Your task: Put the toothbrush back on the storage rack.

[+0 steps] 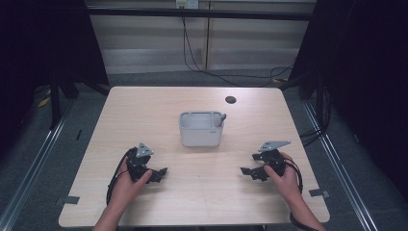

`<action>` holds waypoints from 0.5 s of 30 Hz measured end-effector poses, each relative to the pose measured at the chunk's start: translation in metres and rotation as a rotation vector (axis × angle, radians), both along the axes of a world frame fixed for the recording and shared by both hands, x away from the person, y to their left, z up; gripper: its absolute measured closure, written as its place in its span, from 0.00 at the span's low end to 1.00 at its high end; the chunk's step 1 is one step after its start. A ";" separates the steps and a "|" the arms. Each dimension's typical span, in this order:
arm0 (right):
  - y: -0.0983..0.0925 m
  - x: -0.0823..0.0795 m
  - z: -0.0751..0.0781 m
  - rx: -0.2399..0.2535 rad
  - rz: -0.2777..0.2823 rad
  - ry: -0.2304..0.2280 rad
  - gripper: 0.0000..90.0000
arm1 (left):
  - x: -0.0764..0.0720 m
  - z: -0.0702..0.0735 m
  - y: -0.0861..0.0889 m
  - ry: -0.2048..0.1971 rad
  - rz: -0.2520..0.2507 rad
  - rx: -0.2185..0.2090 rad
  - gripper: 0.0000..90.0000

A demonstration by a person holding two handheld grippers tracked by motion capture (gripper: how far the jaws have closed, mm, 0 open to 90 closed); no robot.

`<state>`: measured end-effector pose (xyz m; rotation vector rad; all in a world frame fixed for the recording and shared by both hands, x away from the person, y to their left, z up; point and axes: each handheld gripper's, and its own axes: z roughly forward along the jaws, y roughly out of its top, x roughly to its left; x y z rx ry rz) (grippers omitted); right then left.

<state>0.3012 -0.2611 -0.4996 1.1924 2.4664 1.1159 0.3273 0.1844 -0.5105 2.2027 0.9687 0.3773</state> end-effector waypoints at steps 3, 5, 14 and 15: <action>0.002 0.000 -0.004 -0.023 0.003 0.000 0.20 | 0.000 0.000 0.000 -0.001 -0.002 -0.002 0.01; 0.004 0.000 -0.005 -0.038 0.005 -0.018 0.20 | 0.000 0.000 0.000 -0.002 -0.002 -0.002 0.01; 0.005 -0.003 -0.008 -0.054 0.015 -0.055 0.19 | 0.000 0.000 0.000 -0.002 -0.001 -0.003 0.01; 0.005 -0.003 -0.009 -0.061 0.019 -0.062 0.19 | 0.000 0.000 0.000 -0.001 -0.001 0.001 0.01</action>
